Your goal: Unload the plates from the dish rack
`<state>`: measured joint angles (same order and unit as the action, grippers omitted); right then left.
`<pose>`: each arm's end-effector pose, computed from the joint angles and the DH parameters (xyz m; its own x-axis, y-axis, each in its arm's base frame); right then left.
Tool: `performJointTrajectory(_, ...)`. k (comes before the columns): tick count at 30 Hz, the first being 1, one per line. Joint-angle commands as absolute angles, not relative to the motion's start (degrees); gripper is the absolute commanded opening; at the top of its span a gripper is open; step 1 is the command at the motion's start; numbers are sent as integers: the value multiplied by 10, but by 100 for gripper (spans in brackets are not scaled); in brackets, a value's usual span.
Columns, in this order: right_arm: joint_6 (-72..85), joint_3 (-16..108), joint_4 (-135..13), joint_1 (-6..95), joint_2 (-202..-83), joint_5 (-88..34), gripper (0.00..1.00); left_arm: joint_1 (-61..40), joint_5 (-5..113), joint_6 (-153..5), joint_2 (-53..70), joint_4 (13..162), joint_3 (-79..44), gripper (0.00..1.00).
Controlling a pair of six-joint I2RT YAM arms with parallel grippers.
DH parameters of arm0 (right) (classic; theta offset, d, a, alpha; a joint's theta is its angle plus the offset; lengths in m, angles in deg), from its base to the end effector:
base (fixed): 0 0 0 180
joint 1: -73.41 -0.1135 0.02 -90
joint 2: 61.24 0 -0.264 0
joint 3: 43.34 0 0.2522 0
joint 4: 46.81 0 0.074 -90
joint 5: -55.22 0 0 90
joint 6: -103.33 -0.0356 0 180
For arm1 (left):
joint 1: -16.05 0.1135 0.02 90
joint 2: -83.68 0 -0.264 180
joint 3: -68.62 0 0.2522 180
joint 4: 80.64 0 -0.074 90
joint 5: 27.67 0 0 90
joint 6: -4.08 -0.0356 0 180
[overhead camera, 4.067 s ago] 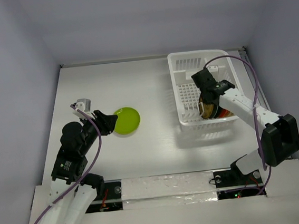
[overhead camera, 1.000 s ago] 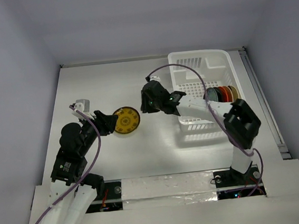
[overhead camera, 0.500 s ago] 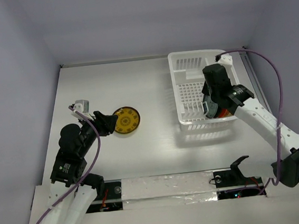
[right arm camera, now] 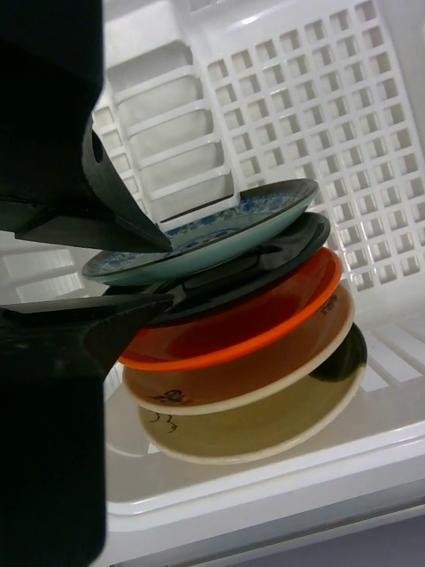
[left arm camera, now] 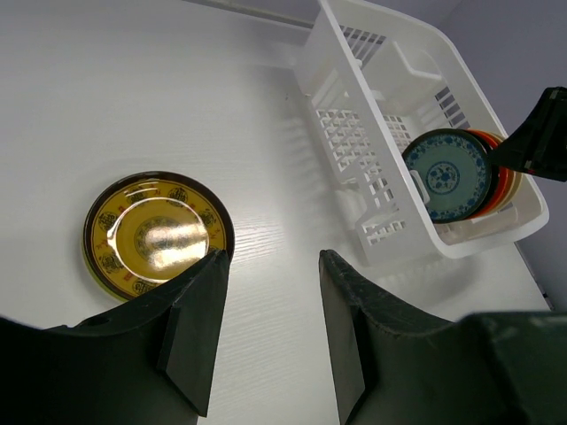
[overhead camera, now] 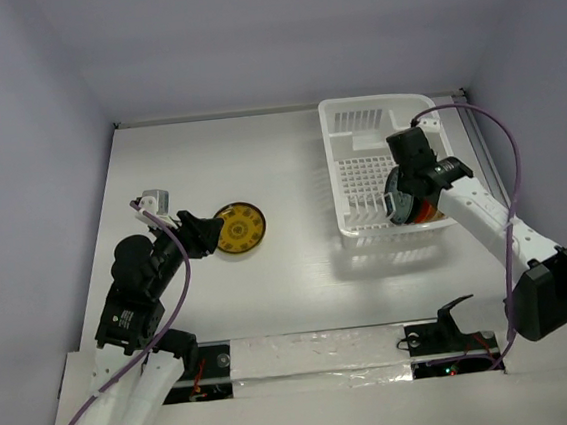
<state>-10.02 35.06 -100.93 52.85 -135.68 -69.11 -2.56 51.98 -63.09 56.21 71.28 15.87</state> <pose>0.2571 0.0750 0.3058 -0.6409 0.1092 -0.7598 0.3293 0.9332 -0.1436 0.1142 -0.0452 0.3377 -0.2305 -0.3251 -0.9172 0.4281 0.8125 -0.3956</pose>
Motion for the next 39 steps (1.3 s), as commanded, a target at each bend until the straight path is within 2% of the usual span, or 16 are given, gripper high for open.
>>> performJointTrajectory(1,-85,358,-1012,534,-1373,-699,31,-22,513,-634,563,747,154,42)
performJointTrajectory(7,-79,374,-1020,534,-1404,-705,27,-22,514,-634,566,745,154,42)
performJointTrajectory(11,-73,401,-1056,534,-1421,-733,14,-22,514,-634,568,745,153,42)
performJointTrajectory(20,-55,438,-1105,521,-1432,-754,1,-28,513,-634,573,746,154,42)
performJointTrajectory(39,-53,568,-1187,446,-1459,-858,0,-28,510,-634,571,750,156,43)
